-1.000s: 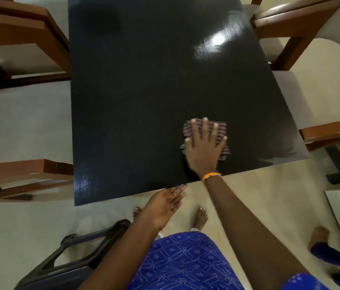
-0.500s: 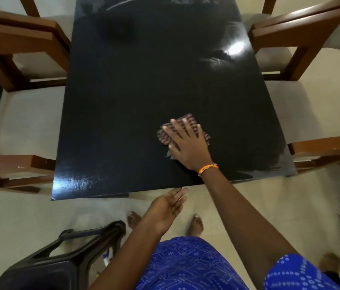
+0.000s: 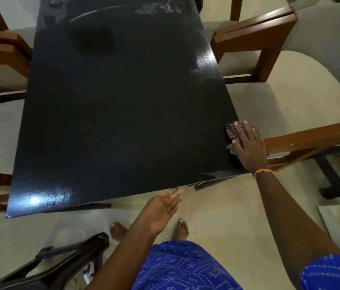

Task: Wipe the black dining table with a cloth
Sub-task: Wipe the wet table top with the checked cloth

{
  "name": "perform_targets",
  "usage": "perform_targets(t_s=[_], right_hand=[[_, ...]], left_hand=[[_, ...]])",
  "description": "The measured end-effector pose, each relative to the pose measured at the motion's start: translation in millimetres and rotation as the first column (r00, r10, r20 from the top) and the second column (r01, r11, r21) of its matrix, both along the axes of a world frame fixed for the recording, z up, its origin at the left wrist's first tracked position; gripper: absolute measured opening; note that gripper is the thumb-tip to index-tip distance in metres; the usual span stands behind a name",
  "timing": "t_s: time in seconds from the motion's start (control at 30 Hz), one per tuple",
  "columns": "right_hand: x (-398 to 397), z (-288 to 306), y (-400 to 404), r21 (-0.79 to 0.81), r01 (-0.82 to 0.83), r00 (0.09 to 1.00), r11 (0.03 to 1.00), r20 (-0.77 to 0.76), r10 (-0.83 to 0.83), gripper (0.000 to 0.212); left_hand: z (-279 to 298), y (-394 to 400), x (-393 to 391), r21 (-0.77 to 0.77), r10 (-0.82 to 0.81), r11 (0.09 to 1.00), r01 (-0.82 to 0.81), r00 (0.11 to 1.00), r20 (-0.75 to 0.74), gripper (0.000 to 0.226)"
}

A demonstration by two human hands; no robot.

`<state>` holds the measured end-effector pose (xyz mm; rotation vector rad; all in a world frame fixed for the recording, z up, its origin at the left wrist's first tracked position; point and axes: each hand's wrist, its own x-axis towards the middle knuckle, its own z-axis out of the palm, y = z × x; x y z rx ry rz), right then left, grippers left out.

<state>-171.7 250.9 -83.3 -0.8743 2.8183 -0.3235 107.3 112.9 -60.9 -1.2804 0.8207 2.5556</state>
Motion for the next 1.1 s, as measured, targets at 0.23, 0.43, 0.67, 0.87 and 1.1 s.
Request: perform_targets(t_s=[0.23, 0.43, 0.67, 0.87, 1.1], right_hand=[[65, -6, 19, 0.081, 0.04, 0.997, 0.996, -0.074, -0.034, 0.061], [140, -10, -48, 0.044, -0.11, 0.992, 0.993, -0.05, 0.112, 0.06], [195, -15, -81, -0.092, -0.54, 0.841, 0.836, -0.043, 0.539, 0.055], [139, -20, -21, -0.004, -0.581, 0.807, 0.814, -0.128, 0.576, 0.063], [64, -19, 59, 0.079, -0.4, 0.895, 0.913, -0.181, 0.408, 0.07]], left_hand=[[-15, 1, -6, 0.037, 0.029, 0.999, -0.029, 0.999, 0.013, 0.044], [-17, 4, -6, -0.063, 0.068, 0.996, -0.063, 0.995, 0.07, 0.042], [-19, 13, 1, -0.203, 0.3, 0.943, -0.265, 0.939, 0.167, 0.023], [-20, 23, -6, -0.188, 0.18, 0.968, -0.164, 0.981, 0.072, 0.042], [-23, 38, 0, -0.131, 0.079, 0.988, -0.08, 0.997, -0.01, 0.046]])
